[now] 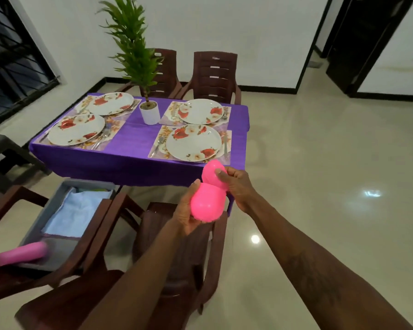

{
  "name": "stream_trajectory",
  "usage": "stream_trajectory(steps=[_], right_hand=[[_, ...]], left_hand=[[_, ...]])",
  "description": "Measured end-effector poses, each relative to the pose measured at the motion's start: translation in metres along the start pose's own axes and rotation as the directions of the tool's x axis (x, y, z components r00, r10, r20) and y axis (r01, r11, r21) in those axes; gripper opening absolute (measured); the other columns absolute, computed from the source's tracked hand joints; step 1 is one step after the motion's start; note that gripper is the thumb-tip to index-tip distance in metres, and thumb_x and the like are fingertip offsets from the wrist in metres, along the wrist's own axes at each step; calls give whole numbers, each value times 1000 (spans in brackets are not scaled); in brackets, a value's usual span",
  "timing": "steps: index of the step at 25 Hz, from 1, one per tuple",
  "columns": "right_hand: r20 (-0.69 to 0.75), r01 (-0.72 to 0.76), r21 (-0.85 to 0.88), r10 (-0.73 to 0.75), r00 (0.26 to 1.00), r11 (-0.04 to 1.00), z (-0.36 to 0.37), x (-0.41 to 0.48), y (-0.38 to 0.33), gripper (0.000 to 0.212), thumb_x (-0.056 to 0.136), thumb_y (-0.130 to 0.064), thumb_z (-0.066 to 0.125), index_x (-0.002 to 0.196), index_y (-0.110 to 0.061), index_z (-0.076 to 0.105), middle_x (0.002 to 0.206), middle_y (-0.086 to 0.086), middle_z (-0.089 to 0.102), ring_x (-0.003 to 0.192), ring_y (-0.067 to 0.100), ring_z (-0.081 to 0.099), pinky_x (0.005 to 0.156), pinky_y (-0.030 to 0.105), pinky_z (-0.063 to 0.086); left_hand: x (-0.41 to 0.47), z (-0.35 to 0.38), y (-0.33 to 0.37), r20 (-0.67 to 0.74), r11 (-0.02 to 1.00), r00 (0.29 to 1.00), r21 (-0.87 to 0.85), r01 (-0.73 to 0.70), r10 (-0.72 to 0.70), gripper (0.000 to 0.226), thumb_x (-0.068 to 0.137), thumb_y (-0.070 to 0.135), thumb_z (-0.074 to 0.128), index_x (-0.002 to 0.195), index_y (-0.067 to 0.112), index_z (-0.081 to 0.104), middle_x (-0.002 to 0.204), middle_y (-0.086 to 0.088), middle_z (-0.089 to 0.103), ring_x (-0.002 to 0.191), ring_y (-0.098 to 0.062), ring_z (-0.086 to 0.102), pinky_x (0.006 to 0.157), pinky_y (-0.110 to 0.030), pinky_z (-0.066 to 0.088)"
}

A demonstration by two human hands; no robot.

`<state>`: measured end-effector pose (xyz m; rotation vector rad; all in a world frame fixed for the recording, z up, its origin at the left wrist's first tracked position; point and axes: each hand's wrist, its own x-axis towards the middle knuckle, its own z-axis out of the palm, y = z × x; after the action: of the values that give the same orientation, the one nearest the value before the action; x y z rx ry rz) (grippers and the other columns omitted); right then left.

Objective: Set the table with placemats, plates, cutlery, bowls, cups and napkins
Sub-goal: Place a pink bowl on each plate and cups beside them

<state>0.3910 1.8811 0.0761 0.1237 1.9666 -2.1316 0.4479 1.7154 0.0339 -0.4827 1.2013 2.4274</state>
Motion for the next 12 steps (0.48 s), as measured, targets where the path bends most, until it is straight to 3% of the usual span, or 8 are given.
stream_trajectory(steps=[2, 4, 7, 8, 10, 12], right_hand=[[28, 9, -66, -7, 1000, 998, -7, 39, 0, 31, 95, -11, 72, 125, -4, 70, 113, 11, 75, 100, 26, 70, 88, 42, 59], [13, 50, -185, -48, 999, 981, -5, 85, -1, 33, 96, -8, 70, 129, -3, 68, 113, 7, 73, 98, 22, 68, 81, 32, 59], [34, 169, -460, -173, 984, 871, 2, 167, 6, 2, 95, -15, 72, 94, -16, 73, 94, -7, 64, 89, 17, 56, 79, 28, 47], [55, 191, -522, -191, 980, 831, 6, 195, 11, 7, 94, -14, 72, 92, -20, 76, 91, -9, 67, 91, 17, 59, 83, 29, 48], [64, 158, -611, -150, 987, 776, 17, 251, 23, 23, 93, -12, 72, 114, -16, 79, 113, 0, 75, 113, 23, 66, 100, 34, 52], [105, 141, -681, -95, 990, 718, 25, 294, 32, 33, 94, -8, 69, 125, -13, 74, 131, 7, 70, 126, 27, 61, 109, 36, 46]], left_hand=[[33, 2, 3, -44, 998, 998, -45, -43, 41, 80, 82, 62, 75, 145, 19, 52, 137, -23, 63, 122, -49, 62, 90, -63, 55], [63, -6, 14, -109, 987, 990, -122, -103, 90, 82, 77, 63, 78, 141, 17, 54, 132, -23, 66, 117, -47, 66, 85, -61, 58], [108, -21, 36, -165, 968, 974, -169, -184, 156, 89, 74, 66, 79, 143, 16, 53, 136, -23, 63, 120, -48, 63, 85, -59, 59], [127, -29, 39, -183, 963, 969, -185, -198, 164, 84, 80, 67, 72, 144, 15, 53, 137, -24, 63, 120, -48, 63, 84, -58, 58], [162, -44, 48, -232, 953, 961, -222, -205, 153, 85, 79, 69, 71, 141, 13, 56, 135, -25, 63, 119, -49, 63, 81, -56, 59], [184, -51, 61, -269, 953, 953, -223, -203, 140, 96, 65, 71, 83, 139, 13, 59, 136, -26, 63, 122, -52, 60, 86, -61, 55]])
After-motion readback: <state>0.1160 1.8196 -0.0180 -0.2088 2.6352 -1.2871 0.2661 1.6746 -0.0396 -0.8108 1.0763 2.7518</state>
